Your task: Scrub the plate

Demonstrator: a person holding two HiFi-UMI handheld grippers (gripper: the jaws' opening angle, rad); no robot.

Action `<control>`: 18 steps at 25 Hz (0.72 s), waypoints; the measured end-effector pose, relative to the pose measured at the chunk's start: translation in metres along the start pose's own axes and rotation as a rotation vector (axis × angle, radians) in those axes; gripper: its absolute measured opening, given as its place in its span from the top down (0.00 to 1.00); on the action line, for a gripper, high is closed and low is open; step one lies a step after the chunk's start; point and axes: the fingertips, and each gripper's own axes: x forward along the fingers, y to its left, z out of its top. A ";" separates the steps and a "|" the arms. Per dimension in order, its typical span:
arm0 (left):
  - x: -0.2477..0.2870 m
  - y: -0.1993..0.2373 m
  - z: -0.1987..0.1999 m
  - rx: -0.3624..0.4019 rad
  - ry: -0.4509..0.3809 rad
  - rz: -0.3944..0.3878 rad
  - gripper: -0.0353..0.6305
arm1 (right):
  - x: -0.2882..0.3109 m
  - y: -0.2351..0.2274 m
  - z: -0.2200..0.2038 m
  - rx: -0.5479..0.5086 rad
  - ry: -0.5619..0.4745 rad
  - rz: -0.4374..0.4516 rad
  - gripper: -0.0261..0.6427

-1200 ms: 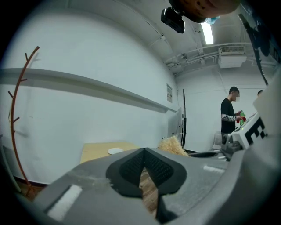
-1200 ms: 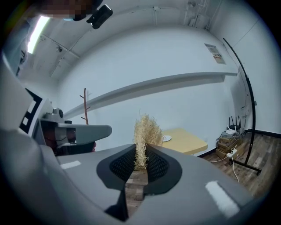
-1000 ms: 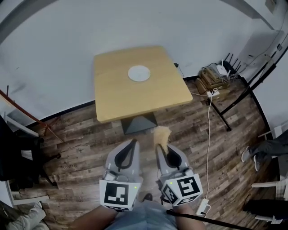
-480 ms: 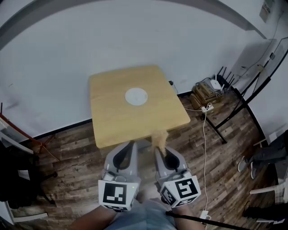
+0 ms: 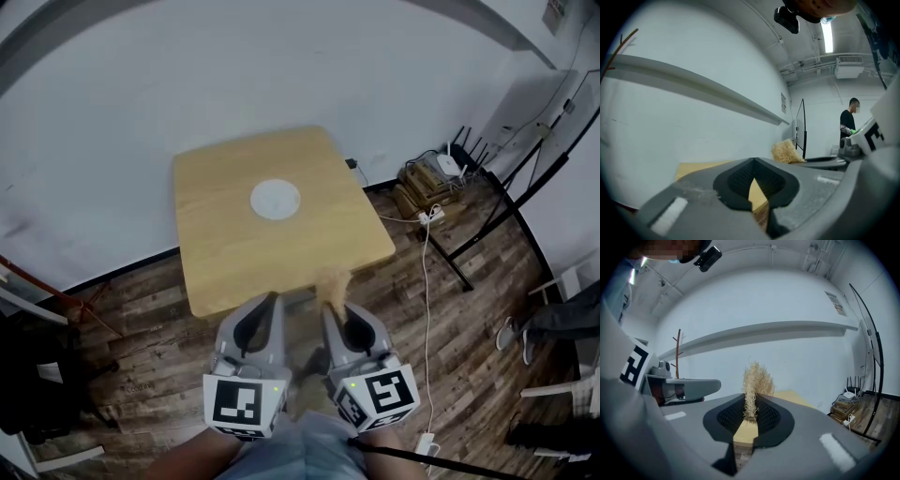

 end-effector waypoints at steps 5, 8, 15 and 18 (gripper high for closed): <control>0.032 -0.003 -0.006 0.004 0.033 0.023 0.92 | 0.017 -0.029 -0.002 0.001 0.016 0.013 0.89; 0.057 -0.002 -0.010 0.003 0.057 0.046 0.92 | 0.036 -0.050 -0.004 0.021 0.029 0.031 0.89; 0.120 0.002 -0.016 0.015 0.120 0.115 0.92 | 0.082 -0.102 -0.006 0.064 0.060 0.097 0.89; 0.139 0.003 -0.012 0.051 0.122 0.138 0.92 | 0.098 -0.119 -0.003 0.077 0.064 0.125 0.89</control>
